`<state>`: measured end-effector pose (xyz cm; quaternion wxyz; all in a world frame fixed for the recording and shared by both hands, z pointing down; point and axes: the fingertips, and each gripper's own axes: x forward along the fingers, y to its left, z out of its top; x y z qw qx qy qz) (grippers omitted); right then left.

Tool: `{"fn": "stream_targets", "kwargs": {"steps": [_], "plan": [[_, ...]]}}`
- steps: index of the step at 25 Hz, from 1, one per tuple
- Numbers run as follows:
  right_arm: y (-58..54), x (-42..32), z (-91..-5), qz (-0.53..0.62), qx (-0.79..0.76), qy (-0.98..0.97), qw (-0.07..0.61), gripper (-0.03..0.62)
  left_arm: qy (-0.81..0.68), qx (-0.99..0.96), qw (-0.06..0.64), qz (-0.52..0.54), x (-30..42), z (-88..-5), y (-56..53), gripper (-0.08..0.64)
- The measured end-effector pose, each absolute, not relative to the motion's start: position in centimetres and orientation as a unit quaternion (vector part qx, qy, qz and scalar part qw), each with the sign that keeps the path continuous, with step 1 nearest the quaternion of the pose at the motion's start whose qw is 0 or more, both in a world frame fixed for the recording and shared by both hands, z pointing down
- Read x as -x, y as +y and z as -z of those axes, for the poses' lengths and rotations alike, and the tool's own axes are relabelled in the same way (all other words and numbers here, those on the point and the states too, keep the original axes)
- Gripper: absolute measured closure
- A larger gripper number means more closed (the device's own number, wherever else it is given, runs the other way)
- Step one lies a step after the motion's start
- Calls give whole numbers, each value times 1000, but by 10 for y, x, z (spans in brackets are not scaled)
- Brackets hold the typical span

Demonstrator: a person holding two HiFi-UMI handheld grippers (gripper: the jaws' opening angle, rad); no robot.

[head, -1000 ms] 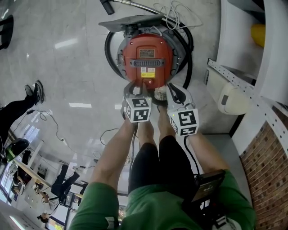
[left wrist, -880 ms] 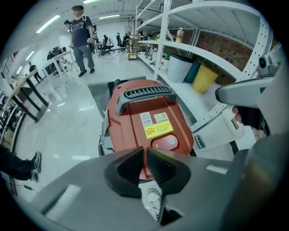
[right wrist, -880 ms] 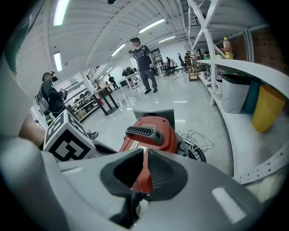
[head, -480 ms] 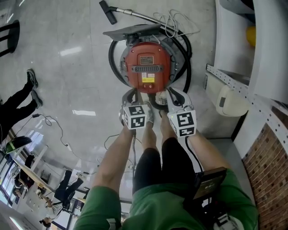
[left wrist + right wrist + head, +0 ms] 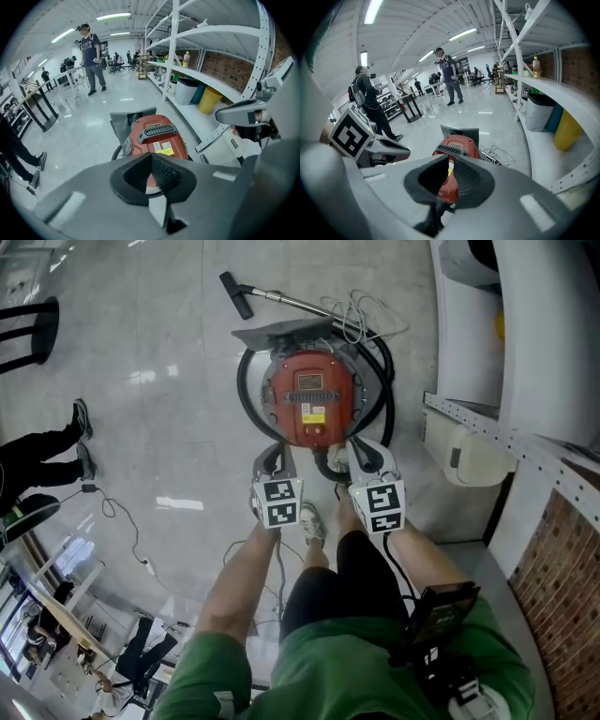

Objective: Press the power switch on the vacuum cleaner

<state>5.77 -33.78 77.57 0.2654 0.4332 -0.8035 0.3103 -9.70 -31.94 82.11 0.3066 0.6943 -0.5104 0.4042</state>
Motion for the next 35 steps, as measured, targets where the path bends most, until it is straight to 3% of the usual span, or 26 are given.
{"fn": "stream_targets", "kwargs": {"steps": [25, 35], "plan": [[-262, -38, -498, -163, -510, -831, 148, 572, -595, -751, 177, -226, 141, -541, -249, 552], [-206, -25, -409, -82, -521, -842, 112, 572, -605, -780, 53, -152, 144, -426, -215, 552]]}}
